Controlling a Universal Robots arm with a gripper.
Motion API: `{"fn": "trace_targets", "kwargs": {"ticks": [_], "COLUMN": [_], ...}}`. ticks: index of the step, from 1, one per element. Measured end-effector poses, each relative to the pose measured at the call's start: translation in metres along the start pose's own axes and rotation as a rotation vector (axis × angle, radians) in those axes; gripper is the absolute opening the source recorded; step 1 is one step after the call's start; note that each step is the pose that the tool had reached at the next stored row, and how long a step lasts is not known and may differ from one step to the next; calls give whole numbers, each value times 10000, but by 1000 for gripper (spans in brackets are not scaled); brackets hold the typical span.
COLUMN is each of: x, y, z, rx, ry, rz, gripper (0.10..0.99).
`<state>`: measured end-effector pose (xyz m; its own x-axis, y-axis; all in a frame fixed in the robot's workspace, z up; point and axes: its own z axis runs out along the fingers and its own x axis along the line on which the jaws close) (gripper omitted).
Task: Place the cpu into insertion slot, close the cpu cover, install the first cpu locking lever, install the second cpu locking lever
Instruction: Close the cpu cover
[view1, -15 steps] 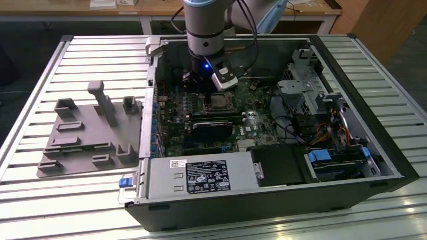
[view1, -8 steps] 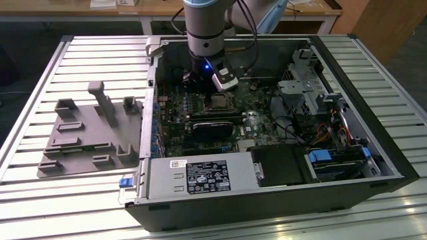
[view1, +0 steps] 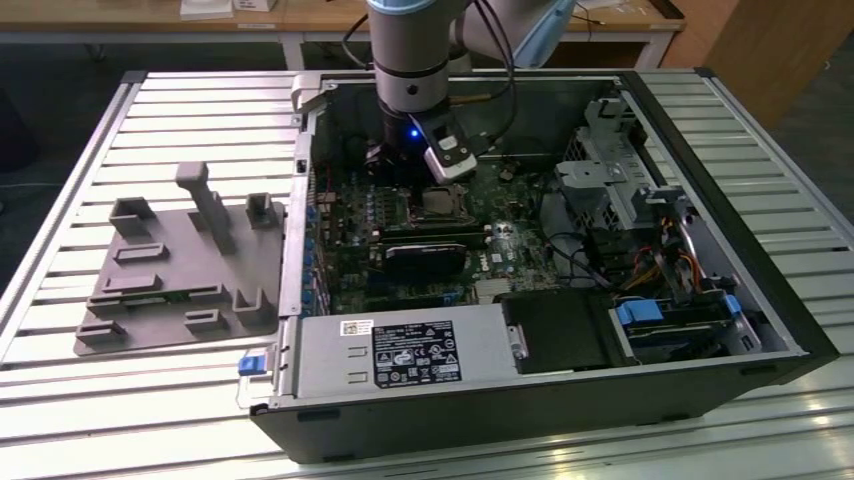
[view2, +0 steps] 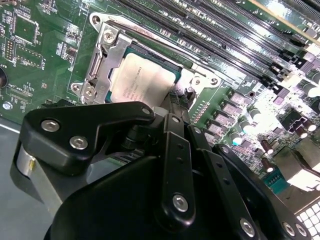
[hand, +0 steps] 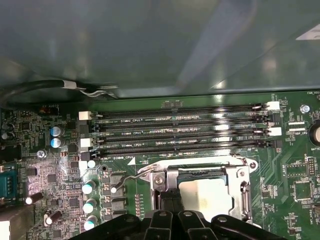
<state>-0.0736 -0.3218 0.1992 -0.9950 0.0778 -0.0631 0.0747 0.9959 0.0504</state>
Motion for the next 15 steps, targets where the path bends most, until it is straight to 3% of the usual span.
{"fn": "trace_targets", "kwargs": {"ticks": [11,15], "x": [-15,-18], "y": [1,2], "z": [-3,-35], "rx": [2,3], "ry": [2,2], "rz": [1,0], "gripper": [106,106]}}
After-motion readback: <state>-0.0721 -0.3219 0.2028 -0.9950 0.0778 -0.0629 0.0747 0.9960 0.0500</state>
